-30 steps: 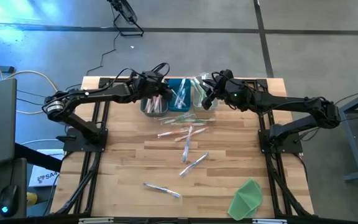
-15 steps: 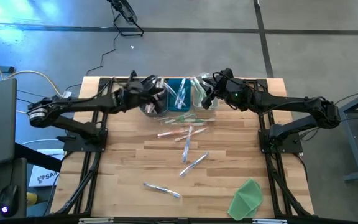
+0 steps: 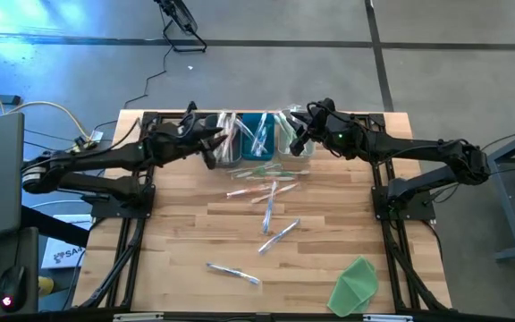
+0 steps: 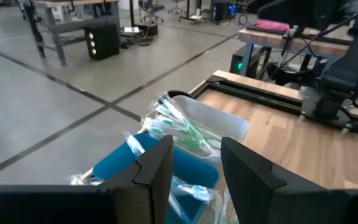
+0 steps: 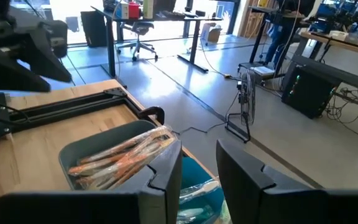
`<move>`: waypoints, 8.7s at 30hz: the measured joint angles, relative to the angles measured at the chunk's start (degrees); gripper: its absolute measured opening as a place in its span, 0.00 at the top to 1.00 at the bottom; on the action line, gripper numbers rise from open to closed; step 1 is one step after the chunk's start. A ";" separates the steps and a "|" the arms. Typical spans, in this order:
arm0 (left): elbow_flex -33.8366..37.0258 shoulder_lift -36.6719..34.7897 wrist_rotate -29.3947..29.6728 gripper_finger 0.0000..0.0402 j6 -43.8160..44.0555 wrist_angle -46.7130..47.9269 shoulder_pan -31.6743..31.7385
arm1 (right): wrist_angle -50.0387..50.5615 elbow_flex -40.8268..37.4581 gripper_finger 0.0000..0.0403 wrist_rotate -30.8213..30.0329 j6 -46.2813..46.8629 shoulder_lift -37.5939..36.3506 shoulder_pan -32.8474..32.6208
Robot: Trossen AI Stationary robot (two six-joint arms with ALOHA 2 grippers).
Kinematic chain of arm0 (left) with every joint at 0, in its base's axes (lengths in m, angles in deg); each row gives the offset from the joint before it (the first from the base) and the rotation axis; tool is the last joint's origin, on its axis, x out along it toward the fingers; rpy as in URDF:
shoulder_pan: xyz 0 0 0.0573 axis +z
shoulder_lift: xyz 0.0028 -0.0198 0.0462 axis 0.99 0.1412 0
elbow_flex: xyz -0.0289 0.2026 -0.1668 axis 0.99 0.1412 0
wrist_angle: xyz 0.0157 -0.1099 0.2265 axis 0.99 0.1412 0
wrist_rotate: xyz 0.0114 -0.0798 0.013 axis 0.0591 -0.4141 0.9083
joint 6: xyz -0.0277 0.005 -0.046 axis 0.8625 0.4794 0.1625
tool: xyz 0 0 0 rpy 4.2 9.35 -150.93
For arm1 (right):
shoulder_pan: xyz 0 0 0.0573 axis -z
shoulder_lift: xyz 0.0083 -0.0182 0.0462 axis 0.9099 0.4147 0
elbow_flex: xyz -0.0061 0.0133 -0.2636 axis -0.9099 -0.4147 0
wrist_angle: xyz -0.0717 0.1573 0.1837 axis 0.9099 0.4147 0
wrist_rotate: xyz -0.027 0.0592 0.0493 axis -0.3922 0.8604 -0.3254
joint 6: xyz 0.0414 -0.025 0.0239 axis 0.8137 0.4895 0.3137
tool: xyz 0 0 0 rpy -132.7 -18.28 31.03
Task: Pick & Place Toothbrushes
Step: Put the blue toothbrush into the blue bin
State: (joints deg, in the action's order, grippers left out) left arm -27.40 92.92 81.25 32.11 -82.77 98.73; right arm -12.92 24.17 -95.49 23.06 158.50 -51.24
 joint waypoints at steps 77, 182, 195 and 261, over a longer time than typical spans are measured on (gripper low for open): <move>-0.01 -6.60 -1.35 0.67 5.65 6.85 0.00 | -3.46 0.00 0.77 18.28 10.73 0.00 -0.13; -0.04 -6.64 -16.79 0.67 20.86 15.92 0.02 | 29.63 15.54 0.94 6.84 75.63 33.00 -19.74; -0.04 -6.64 -16.81 0.67 20.86 16.04 0.02 | 30.58 15.54 0.58 6.43 75.94 33.00 -19.50; -0.02 -6.60 -14.56 0.67 20.86 20.53 0.02 | 29.04 15.43 0.95 12.07 80.77 41.66 -19.91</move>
State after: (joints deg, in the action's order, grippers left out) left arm -27.42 86.32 66.70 52.97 -62.24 98.75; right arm 16.12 39.60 -83.41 103.82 200.16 -71.15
